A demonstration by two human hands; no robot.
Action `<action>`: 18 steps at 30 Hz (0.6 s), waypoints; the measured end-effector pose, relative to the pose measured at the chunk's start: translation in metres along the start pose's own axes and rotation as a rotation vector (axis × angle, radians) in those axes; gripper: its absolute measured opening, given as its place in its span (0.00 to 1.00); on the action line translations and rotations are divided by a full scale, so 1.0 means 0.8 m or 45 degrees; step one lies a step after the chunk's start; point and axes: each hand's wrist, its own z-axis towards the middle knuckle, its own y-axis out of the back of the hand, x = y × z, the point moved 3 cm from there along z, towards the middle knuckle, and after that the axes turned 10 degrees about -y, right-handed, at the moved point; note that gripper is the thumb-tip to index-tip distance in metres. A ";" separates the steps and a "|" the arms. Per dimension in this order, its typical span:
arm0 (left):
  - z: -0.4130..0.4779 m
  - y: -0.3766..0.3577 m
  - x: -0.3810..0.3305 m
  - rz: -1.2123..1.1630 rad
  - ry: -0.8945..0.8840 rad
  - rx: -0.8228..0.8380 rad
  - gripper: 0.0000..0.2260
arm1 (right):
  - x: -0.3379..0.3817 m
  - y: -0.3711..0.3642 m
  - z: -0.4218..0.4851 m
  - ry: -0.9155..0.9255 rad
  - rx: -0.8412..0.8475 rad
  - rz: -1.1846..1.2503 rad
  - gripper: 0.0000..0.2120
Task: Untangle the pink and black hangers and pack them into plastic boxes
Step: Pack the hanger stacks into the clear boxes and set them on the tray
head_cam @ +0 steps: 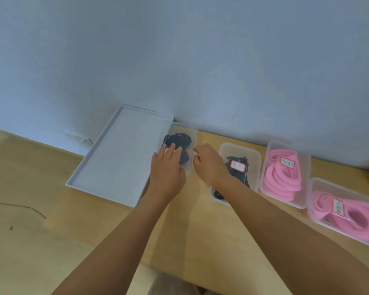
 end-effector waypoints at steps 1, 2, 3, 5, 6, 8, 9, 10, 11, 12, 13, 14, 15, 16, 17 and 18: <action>0.002 0.002 0.015 0.035 0.052 -0.004 0.24 | 0.006 -0.004 0.003 -0.070 -0.012 0.069 0.14; 0.004 0.004 0.028 0.048 0.102 -0.007 0.24 | 0.011 -0.008 0.007 -0.133 -0.026 0.110 0.14; 0.006 0.006 0.041 0.007 0.166 -0.010 0.23 | 0.014 -0.011 0.012 -0.191 -0.045 0.138 0.14; 0.007 0.008 0.059 -0.221 0.343 -0.001 0.23 | 0.017 -0.016 0.021 -0.302 -0.084 0.165 0.14; 0.008 0.008 0.065 -0.351 0.408 0.007 0.24 | 0.017 -0.018 0.025 -0.351 -0.095 0.175 0.13; 0.010 0.006 0.071 -0.522 0.451 -0.002 0.23 | 0.017 -0.021 0.033 -0.417 -0.094 0.223 0.12; 0.012 0.005 0.072 -0.553 0.451 -0.007 0.22 | 0.018 -0.022 0.035 -0.433 -0.092 0.248 0.11; 0.013 0.005 0.073 -0.565 0.449 -0.015 0.22 | 0.019 -0.023 0.036 -0.439 -0.092 0.264 0.10; 0.015 0.004 0.073 -0.574 0.457 -0.019 0.22 | 0.019 -0.023 0.037 -0.440 -0.098 0.262 0.09; 0.016 0.002 0.073 -0.577 0.465 -0.022 0.22 | 0.018 -0.023 0.038 -0.441 -0.104 0.242 0.08; 0.016 0.001 0.073 -0.577 0.473 -0.027 0.22 | 0.018 -0.024 0.038 -0.444 -0.103 0.209 0.09; 0.017 0.001 0.073 -0.564 0.476 -0.023 0.21 | 0.017 -0.025 0.038 -0.449 -0.093 0.169 0.10; 0.017 0.002 0.072 -0.535 0.473 -0.016 0.21 | 0.016 -0.026 0.037 -0.450 -0.079 0.123 0.11; 0.018 0.004 0.072 -0.484 0.464 -0.002 0.20 | 0.015 -0.029 0.038 -0.449 -0.061 0.083 0.11; 0.018 0.006 0.071 -0.410 0.446 0.018 0.19 | 0.015 -0.031 0.038 -0.447 -0.045 0.055 0.11; 0.018 0.009 0.070 -0.327 0.419 0.037 0.18 | 0.014 -0.032 0.040 -0.438 -0.036 0.040 0.12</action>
